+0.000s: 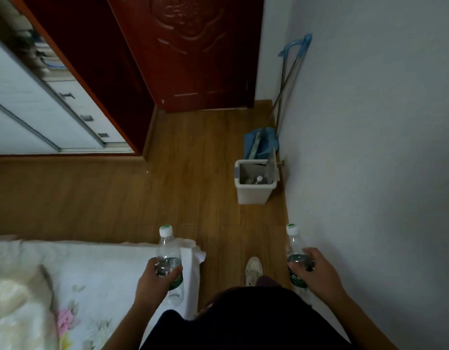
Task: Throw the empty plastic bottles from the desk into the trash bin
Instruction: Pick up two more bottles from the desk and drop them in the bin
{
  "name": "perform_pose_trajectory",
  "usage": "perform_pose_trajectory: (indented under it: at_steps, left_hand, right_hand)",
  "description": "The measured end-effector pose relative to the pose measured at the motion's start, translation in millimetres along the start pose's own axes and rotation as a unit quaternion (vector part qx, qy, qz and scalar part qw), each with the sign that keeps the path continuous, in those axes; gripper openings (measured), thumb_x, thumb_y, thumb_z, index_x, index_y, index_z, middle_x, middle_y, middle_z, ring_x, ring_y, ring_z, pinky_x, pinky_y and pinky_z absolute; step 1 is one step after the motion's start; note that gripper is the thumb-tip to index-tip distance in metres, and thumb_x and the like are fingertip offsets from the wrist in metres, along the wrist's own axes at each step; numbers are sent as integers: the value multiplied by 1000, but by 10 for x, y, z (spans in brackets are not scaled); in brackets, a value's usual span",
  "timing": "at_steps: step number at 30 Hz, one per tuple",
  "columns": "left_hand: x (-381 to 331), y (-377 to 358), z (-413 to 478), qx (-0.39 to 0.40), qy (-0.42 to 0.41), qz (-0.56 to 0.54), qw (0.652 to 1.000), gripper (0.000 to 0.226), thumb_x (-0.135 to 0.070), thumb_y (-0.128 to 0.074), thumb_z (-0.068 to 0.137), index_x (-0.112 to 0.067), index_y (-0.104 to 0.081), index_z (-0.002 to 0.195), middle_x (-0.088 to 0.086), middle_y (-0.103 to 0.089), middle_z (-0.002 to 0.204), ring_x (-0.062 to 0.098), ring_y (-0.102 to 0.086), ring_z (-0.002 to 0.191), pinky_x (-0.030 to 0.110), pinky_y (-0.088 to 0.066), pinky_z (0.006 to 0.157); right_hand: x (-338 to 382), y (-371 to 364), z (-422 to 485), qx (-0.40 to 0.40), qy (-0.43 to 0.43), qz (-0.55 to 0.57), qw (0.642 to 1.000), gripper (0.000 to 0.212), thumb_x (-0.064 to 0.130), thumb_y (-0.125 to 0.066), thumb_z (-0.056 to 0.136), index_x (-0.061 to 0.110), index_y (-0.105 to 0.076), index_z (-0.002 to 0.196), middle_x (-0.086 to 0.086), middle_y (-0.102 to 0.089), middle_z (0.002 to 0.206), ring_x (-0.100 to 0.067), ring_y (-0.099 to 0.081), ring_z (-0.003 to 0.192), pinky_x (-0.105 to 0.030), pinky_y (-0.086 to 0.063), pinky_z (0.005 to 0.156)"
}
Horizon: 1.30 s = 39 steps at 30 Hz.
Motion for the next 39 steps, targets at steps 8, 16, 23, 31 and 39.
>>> perform_pose_trajectory:
  at_steps: [8,16,23,31,39]
  left_hand:
    - [-430,220,688,-31,38,-31,998,50,-40,-79,79,-15,-57,117,5,-70,105,24,-68,94,36,-53,76]
    - [-955,437,1891,1,44,-39,998,46,-31,-80,80,-10,-57,114,5,-70,101,22,-68,88,29,-51,66]
    - [-1883,709,3179,48,7,-31,998,47,-33,-79,81,-14,-55,117,4,-68,105,23,-68,93,39,-55,75]
    - [-2899,582,4125,107,-58,20,992,47,-35,-84,75,-15,-60,110,1,-70,100,22,-69,94,42,-57,80]
    - [-3725,61,4282,170,-117,45,977,40,-25,-80,81,-14,-59,113,3,-65,107,21,-63,97,31,-48,76]
  right_hand:
    - [1454,19,1250,42,58,-29,997,56,44,-78,78,23,-55,124,4,-62,109,-16,-59,100,-32,-48,80]
    - [2240,-205,2256,52,51,-28,997,58,46,-78,77,23,-55,126,2,-66,117,-19,-62,108,-32,-50,82]
    - [2603,-323,2790,6,-2,-16,1000,46,43,-76,78,22,-55,113,-1,-66,105,-20,-65,99,-36,-54,83]
    - [2826,-256,2987,-60,-38,10,997,47,47,-75,78,24,-53,114,-1,-65,106,-20,-64,95,-35,-53,82]
    - [2912,-92,3157,-121,-49,59,990,34,45,-76,78,32,-52,98,8,-65,89,-4,-62,79,-22,-44,61]
Point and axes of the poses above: each hand's wrist, its own z-axis towards the middle knuckle, its own y-axis out of the back of the hand, x = y × z, the point moved 7 cm from there along z, towards the middle knuckle
